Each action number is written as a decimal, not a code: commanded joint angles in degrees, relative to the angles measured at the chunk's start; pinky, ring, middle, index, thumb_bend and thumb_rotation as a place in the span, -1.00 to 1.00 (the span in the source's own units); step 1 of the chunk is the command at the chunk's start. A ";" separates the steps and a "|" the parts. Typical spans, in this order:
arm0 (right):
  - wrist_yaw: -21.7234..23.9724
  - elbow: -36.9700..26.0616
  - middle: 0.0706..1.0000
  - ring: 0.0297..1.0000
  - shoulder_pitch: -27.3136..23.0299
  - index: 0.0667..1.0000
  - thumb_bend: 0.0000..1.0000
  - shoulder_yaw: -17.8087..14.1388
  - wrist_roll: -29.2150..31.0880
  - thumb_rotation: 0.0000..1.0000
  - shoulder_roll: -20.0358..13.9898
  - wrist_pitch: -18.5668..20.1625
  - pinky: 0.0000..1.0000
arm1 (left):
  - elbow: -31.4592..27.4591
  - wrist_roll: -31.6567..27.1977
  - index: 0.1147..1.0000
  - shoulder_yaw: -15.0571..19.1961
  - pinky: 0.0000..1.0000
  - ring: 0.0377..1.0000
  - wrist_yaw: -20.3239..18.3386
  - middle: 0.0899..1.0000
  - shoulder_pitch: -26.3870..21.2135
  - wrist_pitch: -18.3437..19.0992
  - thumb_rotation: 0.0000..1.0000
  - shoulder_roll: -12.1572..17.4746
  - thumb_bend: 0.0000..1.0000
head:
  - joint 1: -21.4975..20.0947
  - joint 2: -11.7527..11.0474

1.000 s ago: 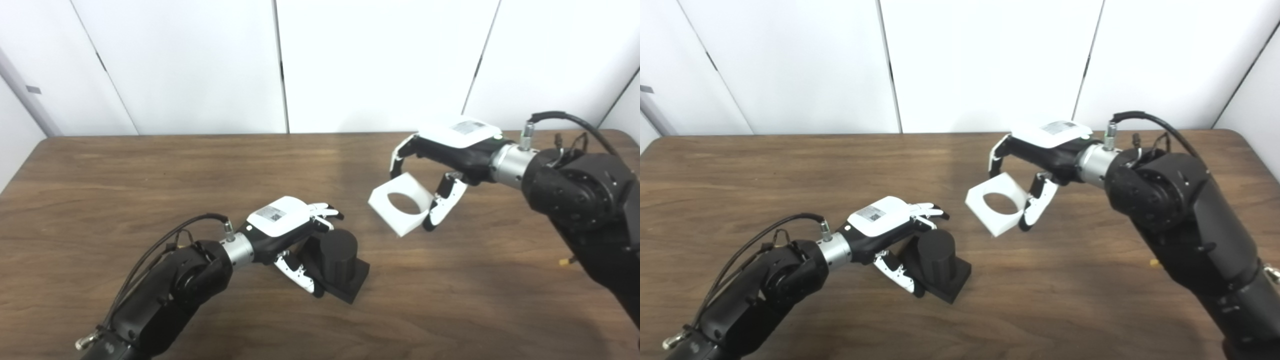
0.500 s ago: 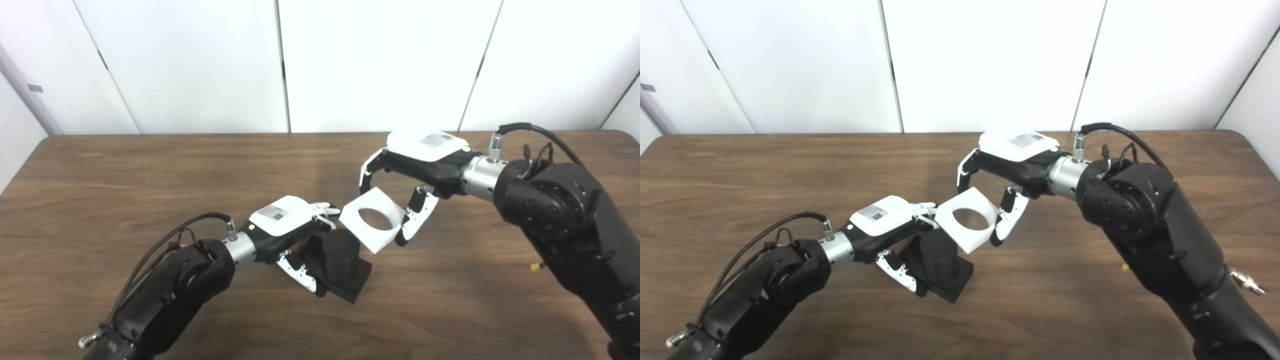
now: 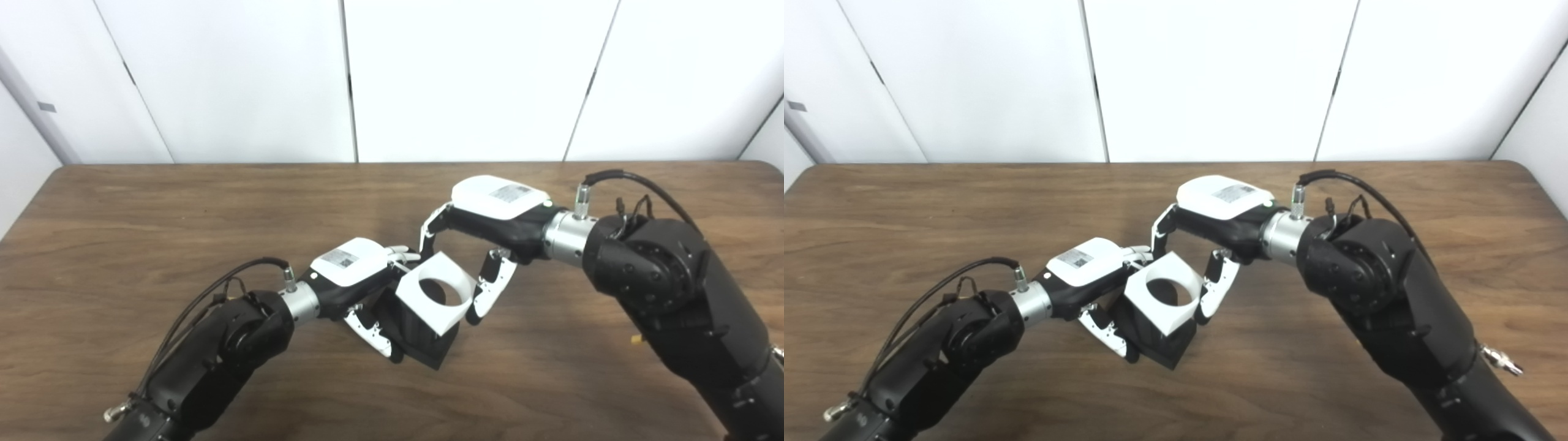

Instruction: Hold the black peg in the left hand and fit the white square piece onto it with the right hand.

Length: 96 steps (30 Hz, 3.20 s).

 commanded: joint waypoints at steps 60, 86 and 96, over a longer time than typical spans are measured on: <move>-3.04 4.92 0.42 0.56 -1.65 -0.12 0.04 1.39 -0.41 -0.74 -2.00 -4.75 0.50 | 0.98 4.16 -0.15 -2.53 0.71 0.90 -3.30 0.83 0.12 2.37 -0.85 -0.22 0.05 | 0.17 1.01; -2.72 2.92 0.43 0.59 -2.71 -0.12 0.05 1.54 -0.42 -0.74 1.76 -3.65 0.53 | 1.57 4.72 -0.15 -2.85 0.70 0.91 -3.05 0.84 -0.29 2.09 -0.84 -0.68 0.04 | 0.23 1.29; -2.45 3.38 0.41 0.57 -2.80 -0.12 0.04 1.71 -0.42 -0.74 2.38 -4.05 0.52 | 1.30 4.43 -0.15 -2.79 0.71 0.92 -3.53 0.84 -0.22 2.59 -0.85 -0.82 0.04 | 0.40 1.54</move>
